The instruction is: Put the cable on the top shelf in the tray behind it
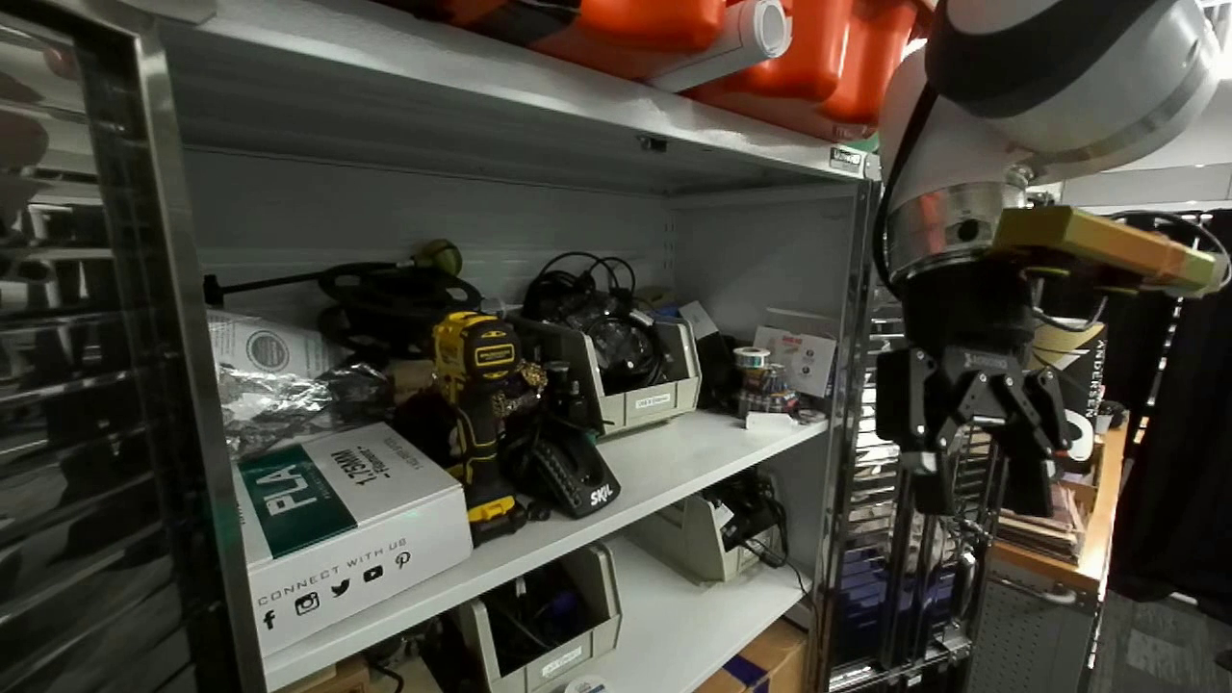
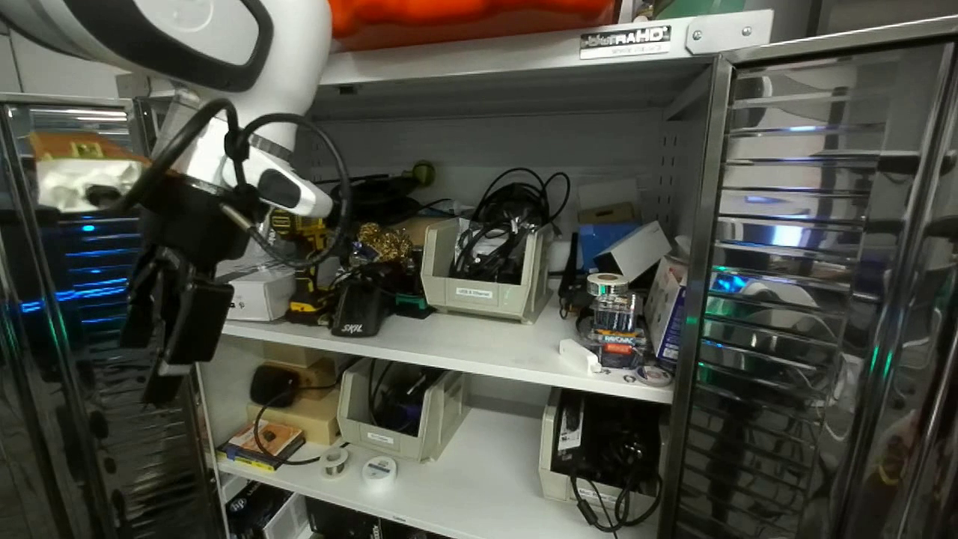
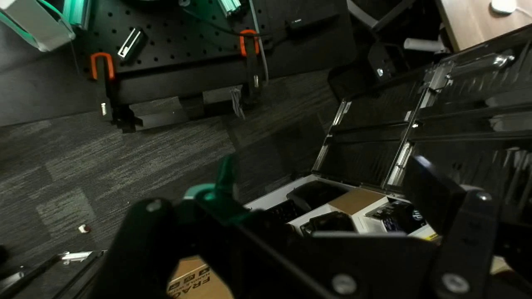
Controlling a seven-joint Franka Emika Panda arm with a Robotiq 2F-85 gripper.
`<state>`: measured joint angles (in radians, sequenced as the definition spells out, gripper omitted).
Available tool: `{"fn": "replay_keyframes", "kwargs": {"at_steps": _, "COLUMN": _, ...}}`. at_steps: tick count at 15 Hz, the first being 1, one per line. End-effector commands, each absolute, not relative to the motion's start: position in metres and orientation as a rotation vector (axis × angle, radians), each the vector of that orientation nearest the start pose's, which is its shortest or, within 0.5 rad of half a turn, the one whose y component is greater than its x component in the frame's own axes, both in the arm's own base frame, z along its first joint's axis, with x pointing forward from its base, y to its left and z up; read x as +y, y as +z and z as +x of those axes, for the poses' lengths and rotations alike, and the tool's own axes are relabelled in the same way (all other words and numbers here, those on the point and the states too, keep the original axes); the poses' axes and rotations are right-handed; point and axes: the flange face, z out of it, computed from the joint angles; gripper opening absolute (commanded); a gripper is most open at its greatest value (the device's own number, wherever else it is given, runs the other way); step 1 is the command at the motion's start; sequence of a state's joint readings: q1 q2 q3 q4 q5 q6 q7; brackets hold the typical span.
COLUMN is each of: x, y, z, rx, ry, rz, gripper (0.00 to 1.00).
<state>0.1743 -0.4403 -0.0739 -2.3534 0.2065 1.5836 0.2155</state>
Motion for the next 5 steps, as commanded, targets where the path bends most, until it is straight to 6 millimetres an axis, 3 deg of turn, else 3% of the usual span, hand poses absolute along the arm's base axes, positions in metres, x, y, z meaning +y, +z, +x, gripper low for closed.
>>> {"fn": "replay_keyframes", "kwargs": {"at_steps": 1, "x": 0.056, "y": 0.4769, "z": 0.3744, "rx": 0.201, "ry": 0.543, "rz": -2.902, "gripper": 1.0}}
{"fn": "replay_keyframes", "kwargs": {"at_steps": 5, "x": 0.0573, "y": 0.4766, "z": 0.3741, "rx": 0.191, "ry": 0.547, "rz": -2.901, "gripper": 1.0}}
